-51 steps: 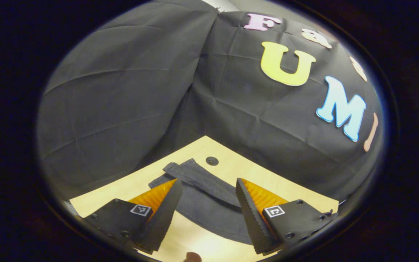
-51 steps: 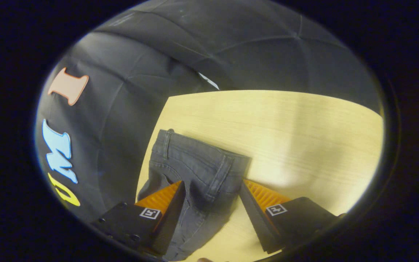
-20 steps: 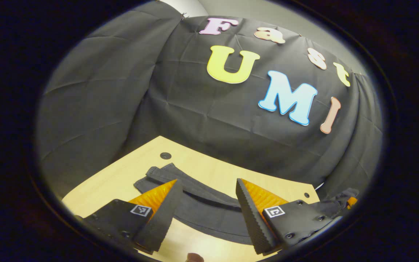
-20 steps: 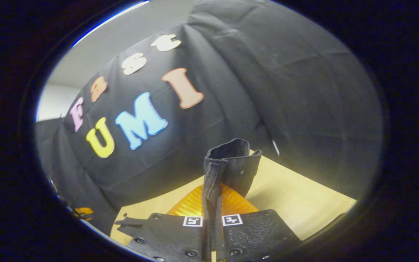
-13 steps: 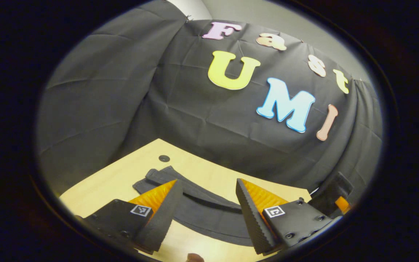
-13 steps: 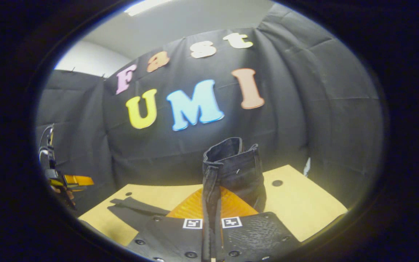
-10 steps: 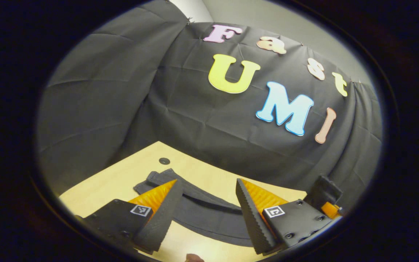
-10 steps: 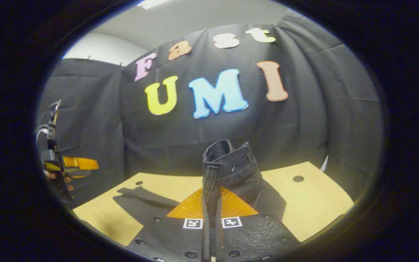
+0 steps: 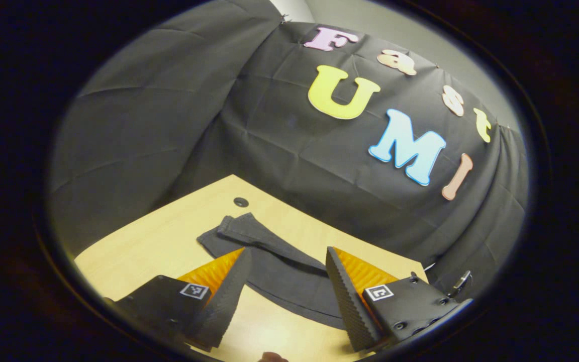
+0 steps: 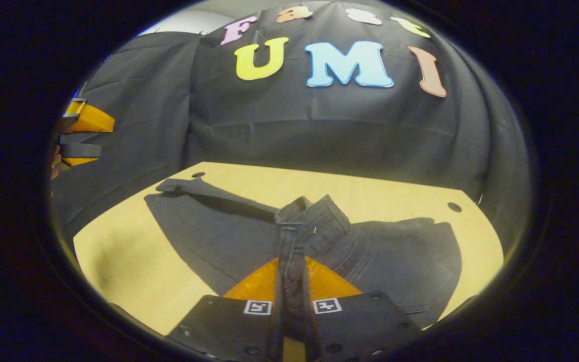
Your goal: Grasp the waist and the cuffs of the jeans and fold them to make the two legs overlap; first hold the waist and fold one-third of the jeans toward the cuffs, then hold the cuffs and fold the remaining one-third in the same direction to finish folding.
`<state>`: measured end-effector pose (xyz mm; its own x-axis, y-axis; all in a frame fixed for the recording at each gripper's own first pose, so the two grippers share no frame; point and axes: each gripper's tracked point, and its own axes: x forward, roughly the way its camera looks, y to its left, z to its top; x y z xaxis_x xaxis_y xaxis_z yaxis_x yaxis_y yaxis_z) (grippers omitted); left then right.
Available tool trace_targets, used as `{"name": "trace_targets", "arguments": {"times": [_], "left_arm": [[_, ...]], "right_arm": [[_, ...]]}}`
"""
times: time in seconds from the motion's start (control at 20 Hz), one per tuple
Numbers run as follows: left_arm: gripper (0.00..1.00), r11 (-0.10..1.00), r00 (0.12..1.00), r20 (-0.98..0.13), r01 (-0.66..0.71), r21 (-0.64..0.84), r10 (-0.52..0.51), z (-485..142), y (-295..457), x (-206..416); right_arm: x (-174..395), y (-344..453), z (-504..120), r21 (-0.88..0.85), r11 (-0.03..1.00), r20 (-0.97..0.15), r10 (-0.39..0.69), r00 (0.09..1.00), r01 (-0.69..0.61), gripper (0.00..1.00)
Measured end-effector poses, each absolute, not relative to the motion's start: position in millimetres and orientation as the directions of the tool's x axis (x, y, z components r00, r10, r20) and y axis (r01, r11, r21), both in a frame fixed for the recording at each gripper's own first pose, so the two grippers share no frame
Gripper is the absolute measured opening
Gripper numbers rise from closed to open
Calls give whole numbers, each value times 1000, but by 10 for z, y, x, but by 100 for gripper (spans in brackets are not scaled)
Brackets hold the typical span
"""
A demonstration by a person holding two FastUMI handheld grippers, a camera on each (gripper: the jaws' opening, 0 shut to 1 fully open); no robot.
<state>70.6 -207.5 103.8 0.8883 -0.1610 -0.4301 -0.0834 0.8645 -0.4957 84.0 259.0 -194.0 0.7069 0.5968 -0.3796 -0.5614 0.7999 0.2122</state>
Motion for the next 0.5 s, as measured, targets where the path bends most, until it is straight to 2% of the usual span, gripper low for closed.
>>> {"name": "trace_targets", "arguments": {"times": [0.05, 0.25, 0.3, 0.4, 0.5], "left_arm": [[97, 856, 881, -446, -101, -507, -160, 991, -2048, 700], [99, 800, 837, -522, -196, -567, -165, 660, -1919, 735], [99, 770, 825, -538, -228, -596, -173, 566, -1890, 761], [99, 685, 807, -558, -296, -666, -195, 411, -1821, 854], [99, 604, 785, -584, -367, -707, -207, 170, -1719, 965]], "right_arm": [[794, 2610, -1934, 233, 792, -388, 608, 693, -564, 20], [677, 2551, -1796, 241, 778, -404, 624, 669, -580, 71], [657, 2502, -1688, 248, 778, -390, 626, 676, -577, 78], [672, 2342, -1401, 261, 791, -348, 611, 710, -553, 77], [701, 2137, -1110, 270, 812, -300, 582, 756, -518, 85]]}}
